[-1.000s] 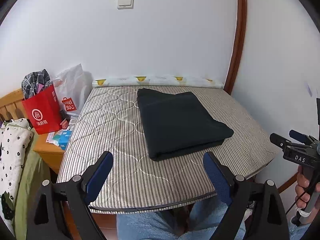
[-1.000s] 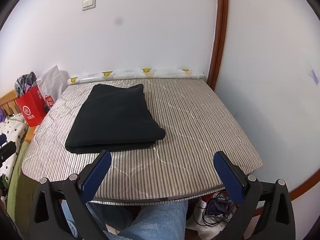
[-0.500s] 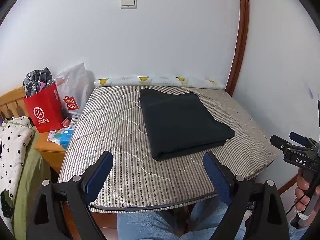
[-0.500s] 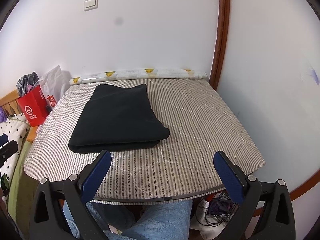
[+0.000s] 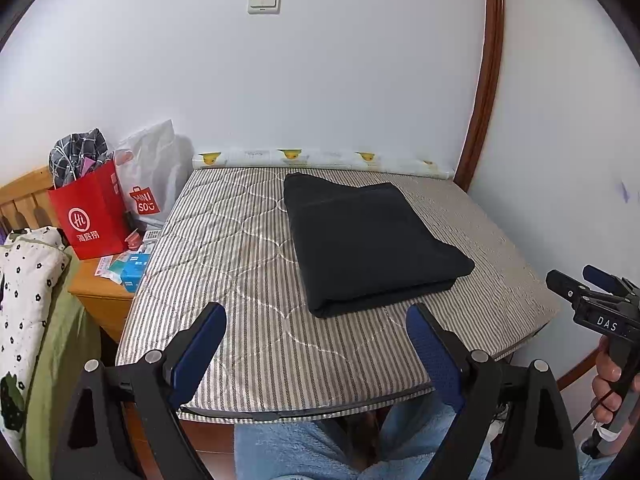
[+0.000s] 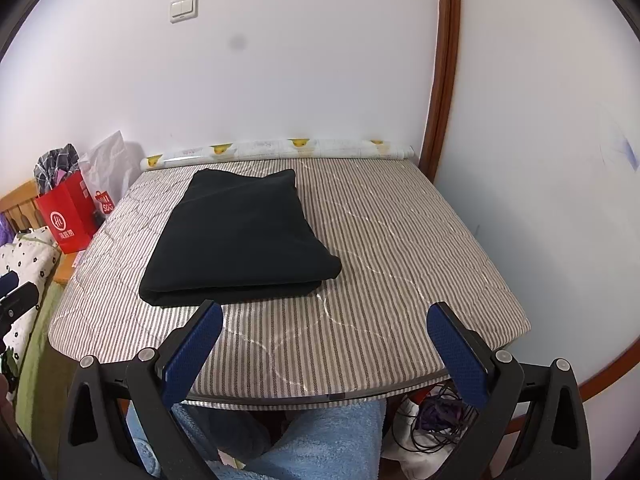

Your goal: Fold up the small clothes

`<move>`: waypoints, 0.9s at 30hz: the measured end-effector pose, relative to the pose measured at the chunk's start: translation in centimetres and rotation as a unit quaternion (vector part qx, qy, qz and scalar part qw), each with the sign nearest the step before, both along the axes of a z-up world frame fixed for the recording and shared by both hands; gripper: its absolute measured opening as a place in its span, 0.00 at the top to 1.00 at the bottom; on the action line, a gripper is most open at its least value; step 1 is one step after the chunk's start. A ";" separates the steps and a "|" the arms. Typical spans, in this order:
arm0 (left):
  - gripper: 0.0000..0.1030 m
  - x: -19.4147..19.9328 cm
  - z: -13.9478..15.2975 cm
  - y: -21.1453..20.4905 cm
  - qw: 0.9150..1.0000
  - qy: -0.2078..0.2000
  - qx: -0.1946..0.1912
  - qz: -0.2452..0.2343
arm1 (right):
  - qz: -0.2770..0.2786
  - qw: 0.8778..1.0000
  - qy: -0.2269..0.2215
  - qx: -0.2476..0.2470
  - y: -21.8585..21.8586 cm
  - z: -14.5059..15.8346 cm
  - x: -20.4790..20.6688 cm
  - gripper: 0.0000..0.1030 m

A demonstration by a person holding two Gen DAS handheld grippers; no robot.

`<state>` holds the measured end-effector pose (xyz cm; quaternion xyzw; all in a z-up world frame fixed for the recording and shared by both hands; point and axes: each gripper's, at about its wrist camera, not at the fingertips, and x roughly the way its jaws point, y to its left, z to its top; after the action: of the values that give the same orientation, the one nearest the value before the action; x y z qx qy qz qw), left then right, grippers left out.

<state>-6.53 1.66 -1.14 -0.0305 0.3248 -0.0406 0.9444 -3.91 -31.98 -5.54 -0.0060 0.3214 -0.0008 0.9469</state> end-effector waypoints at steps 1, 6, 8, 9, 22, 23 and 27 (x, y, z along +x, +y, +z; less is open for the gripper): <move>0.12 0.0 0.0 0.0 1.000 0.000 0.000 0.000 | 0.001 1.000 0.000 0.000 0.1 0.0 0.0 0.02; 0.11 -0.1 0.0 -0.2 1.000 -0.001 0.003 0.000 | 0.000 1.000 0.001 -0.001 0.2 0.0 -0.1 0.02; 0.12 -0.1 0.0 -0.2 1.000 -0.001 0.003 0.000 | 0.000 1.000 0.001 0.000 0.0 0.0 0.0 0.02; 0.11 -0.1 0.1 -0.2 1.000 -0.001 0.003 0.000 | 0.000 1.000 0.002 0.000 0.0 -0.1 0.0 0.02; 0.11 -0.1 0.2 -0.3 1.000 -0.001 0.006 -0.002 | 0.002 1.000 0.001 0.001 -0.5 0.0 -0.1 0.02; 0.11 -0.1 0.2 -0.3 1.000 -0.001 0.006 -0.002 | 0.002 1.000 0.001 0.001 -0.5 0.0 -0.1 0.02; 0.11 -0.1 0.3 -0.2 1.000 -0.002 0.005 -0.001 | 0.002 1.000 0.000 0.001 -0.6 0.0 -0.1 0.02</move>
<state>-6.63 1.46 -0.87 -0.0256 0.3236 -0.0398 0.9450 -3.97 -32.55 -5.50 -0.0058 0.3218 0.0015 0.9468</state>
